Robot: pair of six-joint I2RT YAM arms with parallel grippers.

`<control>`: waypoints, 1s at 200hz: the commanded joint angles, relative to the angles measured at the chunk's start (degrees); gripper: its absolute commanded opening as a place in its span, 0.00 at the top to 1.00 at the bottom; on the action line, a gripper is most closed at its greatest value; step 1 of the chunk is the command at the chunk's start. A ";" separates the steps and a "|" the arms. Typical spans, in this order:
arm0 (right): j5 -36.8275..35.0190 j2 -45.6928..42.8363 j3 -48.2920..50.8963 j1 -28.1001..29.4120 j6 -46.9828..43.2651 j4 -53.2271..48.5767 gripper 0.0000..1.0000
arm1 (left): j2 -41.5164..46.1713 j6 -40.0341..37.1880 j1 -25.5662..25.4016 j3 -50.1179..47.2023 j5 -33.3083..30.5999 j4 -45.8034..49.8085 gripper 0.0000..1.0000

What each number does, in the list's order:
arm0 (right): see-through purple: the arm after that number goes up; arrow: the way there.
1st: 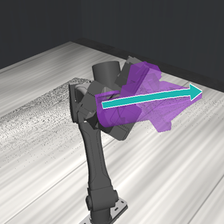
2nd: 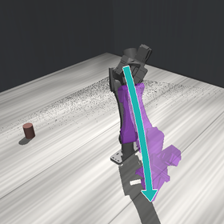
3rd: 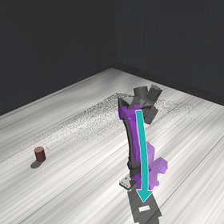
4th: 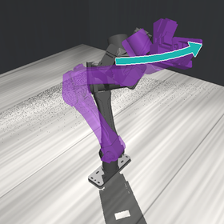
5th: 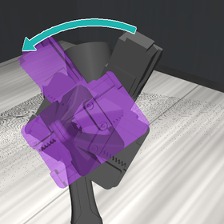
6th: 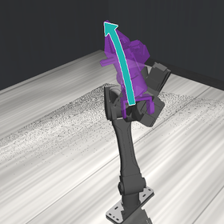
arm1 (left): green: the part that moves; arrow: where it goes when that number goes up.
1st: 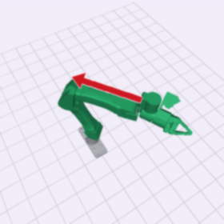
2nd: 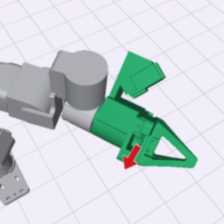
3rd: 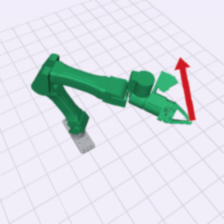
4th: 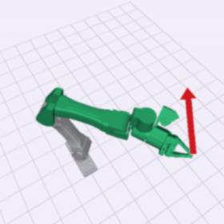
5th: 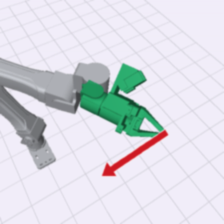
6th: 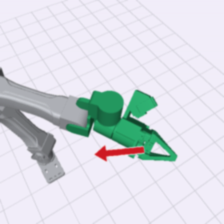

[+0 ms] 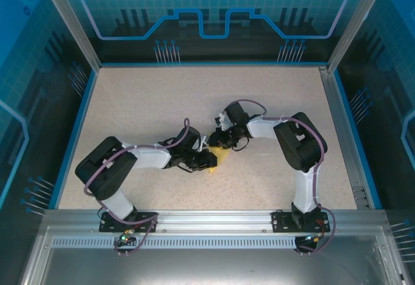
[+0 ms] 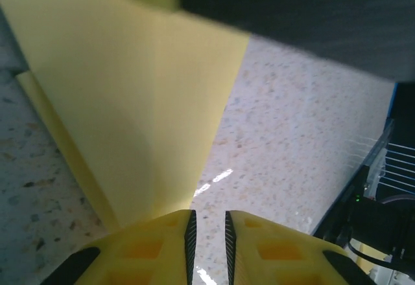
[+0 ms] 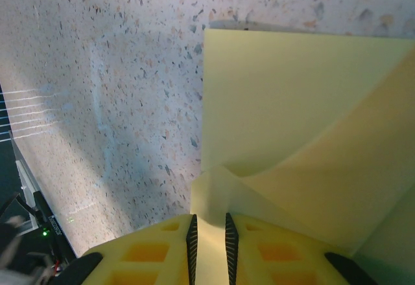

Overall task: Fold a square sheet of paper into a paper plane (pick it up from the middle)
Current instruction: Fourth fold the wing at the center of the table.

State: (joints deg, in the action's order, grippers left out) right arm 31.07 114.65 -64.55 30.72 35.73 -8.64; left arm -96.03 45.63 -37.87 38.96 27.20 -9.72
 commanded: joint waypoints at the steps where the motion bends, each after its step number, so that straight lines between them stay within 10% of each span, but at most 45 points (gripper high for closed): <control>1: -5.53 2.71 2.72 0.48 -1.01 -3.57 0.78 | -2.45 1.09 -1.39 -0.53 3.84 -1.37 0.78; 134: -5.79 2.86 2.83 0.24 -0.92 -3.75 0.78 | 2.14 1.82 -3.36 -10.82 6.86 -0.55 0.81; 200: -5.54 2.99 2.76 0.31 -0.96 -3.67 0.78 | 15.39 2.01 -0.48 -5.49 -5.50 4.15 0.78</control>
State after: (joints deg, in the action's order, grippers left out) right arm 30.94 114.54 -64.36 30.72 35.73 -8.47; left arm -83.15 46.68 -39.72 30.28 27.75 -8.80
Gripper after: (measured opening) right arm 0.220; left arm 0.203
